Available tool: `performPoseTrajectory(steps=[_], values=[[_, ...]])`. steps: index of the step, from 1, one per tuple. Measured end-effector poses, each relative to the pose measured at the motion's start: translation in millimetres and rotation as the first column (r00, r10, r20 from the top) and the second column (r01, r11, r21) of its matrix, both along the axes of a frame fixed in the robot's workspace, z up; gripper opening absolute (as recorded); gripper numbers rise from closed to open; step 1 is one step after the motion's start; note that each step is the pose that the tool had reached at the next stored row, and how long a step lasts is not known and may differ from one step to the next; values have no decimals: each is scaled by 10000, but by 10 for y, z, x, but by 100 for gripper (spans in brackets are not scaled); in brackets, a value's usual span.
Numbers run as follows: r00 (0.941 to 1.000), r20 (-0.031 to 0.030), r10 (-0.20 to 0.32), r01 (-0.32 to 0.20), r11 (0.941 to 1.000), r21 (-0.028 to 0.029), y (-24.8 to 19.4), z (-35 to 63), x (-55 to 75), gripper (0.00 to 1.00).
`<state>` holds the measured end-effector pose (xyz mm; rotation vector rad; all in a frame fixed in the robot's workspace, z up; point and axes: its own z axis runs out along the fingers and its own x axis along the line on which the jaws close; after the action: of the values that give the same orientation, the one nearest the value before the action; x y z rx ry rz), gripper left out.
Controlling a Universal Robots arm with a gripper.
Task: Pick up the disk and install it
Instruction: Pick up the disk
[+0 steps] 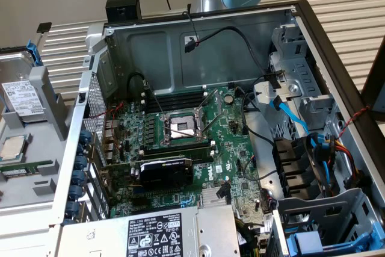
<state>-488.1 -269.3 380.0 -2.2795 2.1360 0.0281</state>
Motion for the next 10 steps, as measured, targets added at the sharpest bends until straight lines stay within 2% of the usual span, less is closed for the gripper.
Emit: performPoseTrajectory(steps=[2, 3, 5, 8, 10], values=[[10000, -20, 0, 0, 10000, -4, 1, -33, -2, 71], [10000, -48, -2, 2, 10000, -4, 2, -48, -3, 71], [9999, -151, -10, 10, 10000, -4, 3, -68, -4, 71], [9993, -365, -31, 30, 10000, -5, 3, -94, -5, 71], [9993, -382, -31, 31, 10000, -7, 3, -96, -5, 71]])
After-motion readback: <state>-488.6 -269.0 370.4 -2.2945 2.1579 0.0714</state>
